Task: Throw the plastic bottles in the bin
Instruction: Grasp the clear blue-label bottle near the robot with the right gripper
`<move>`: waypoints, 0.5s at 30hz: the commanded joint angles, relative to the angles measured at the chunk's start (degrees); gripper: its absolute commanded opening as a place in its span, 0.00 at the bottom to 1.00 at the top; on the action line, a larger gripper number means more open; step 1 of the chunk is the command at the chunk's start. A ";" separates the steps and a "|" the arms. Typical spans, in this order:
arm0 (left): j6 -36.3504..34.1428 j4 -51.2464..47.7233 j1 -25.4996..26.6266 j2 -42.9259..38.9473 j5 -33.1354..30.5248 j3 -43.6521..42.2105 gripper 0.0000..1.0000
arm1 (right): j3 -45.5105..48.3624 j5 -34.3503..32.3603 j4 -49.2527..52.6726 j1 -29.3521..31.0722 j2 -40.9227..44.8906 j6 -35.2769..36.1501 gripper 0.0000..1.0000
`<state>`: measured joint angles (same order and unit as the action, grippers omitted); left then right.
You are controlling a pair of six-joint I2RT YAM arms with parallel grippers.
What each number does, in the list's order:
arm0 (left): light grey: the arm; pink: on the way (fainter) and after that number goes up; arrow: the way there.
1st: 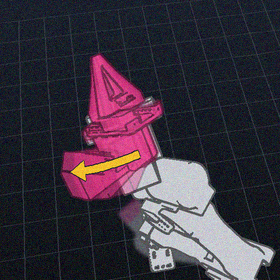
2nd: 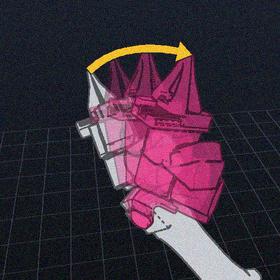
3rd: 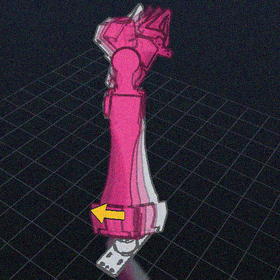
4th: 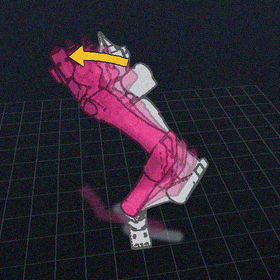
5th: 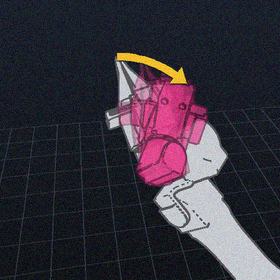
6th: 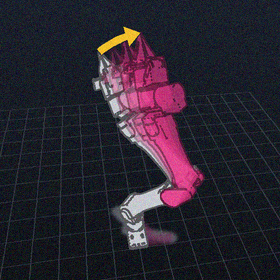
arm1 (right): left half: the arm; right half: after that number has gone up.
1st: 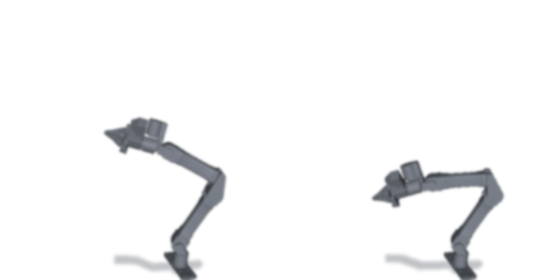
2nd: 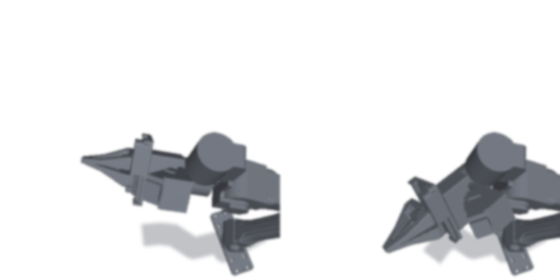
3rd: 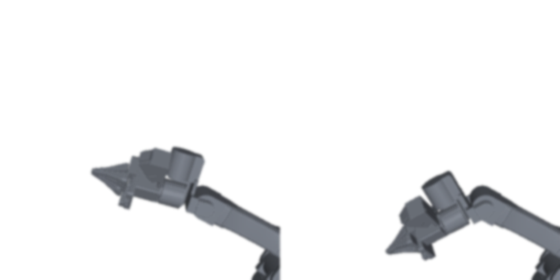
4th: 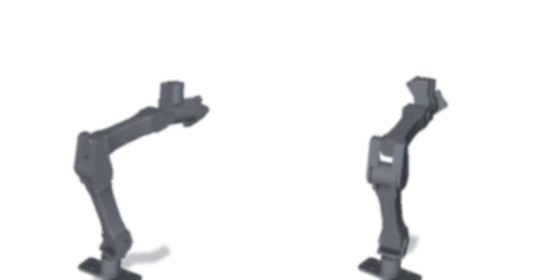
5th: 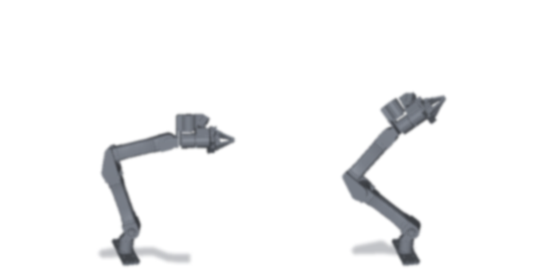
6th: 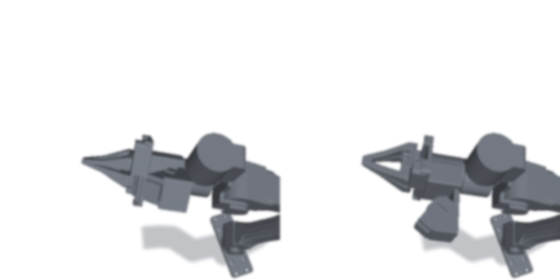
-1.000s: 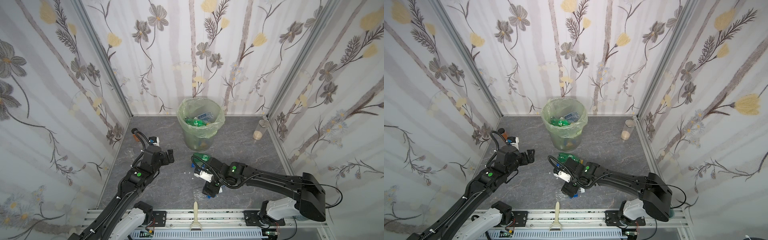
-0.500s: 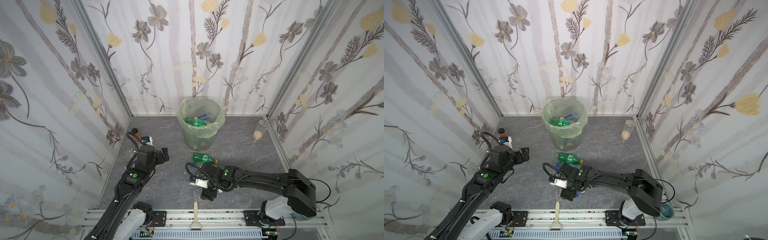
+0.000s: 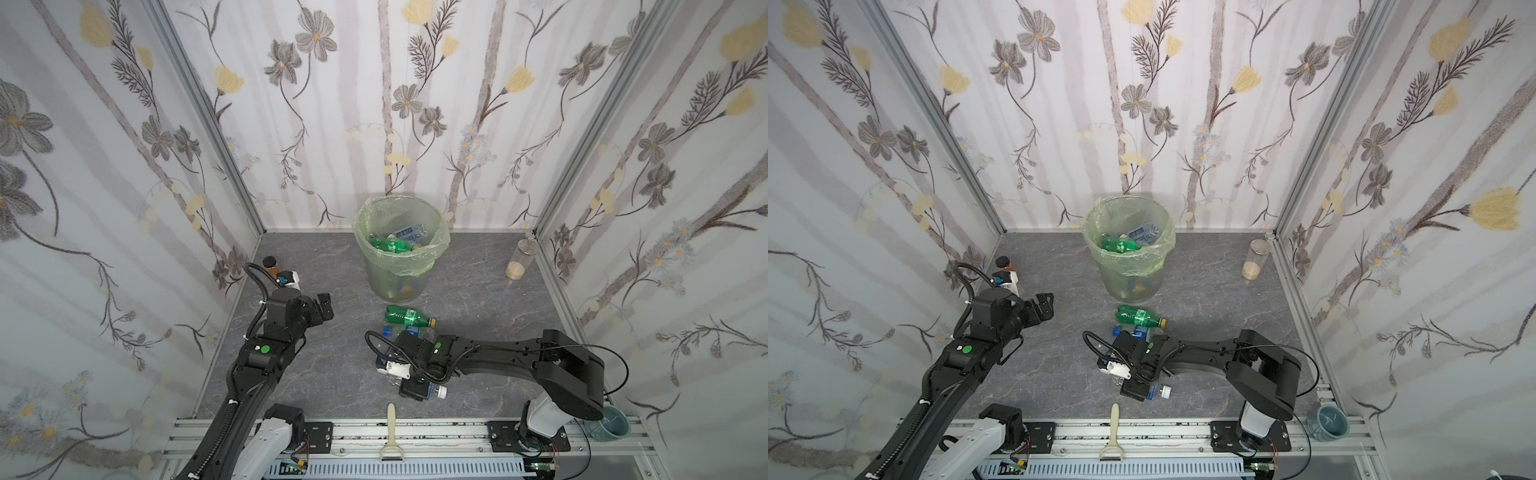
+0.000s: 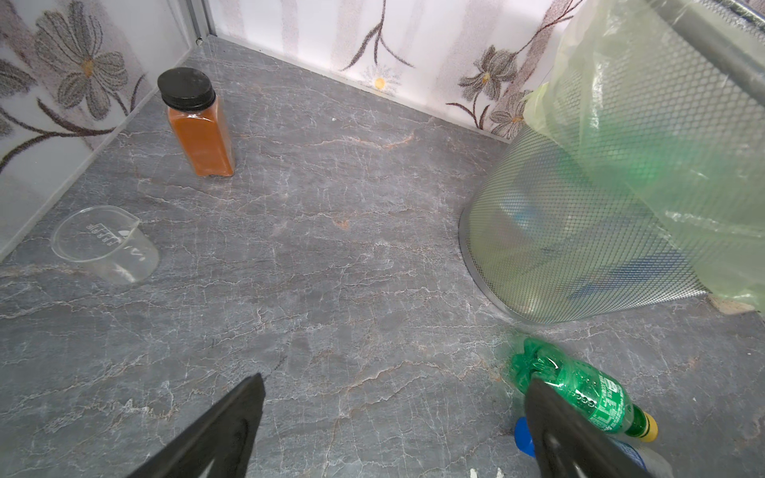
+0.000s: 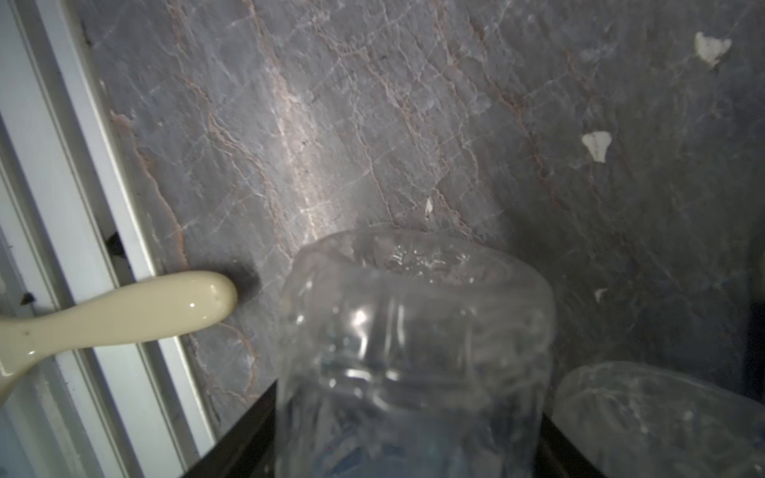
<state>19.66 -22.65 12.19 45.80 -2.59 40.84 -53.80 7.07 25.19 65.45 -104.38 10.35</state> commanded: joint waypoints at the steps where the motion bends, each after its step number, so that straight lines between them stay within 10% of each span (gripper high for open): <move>1: 0.37 0.10 -0.28 -0.04 0.81 -0.32 1.00 | -0.47 -0.66 -3.67 0.02 -0.02 -0.80 0.66; 15: 0.03 0.15 -0.40 1.42 3.24 -0.45 1.00 | -0.08 -1.30 -11.98 -8.35 16.51 -14.30 0.51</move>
<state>19.70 -22.96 11.88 47.18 0.03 40.45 -54.68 5.21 18.94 59.61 -91.09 1.04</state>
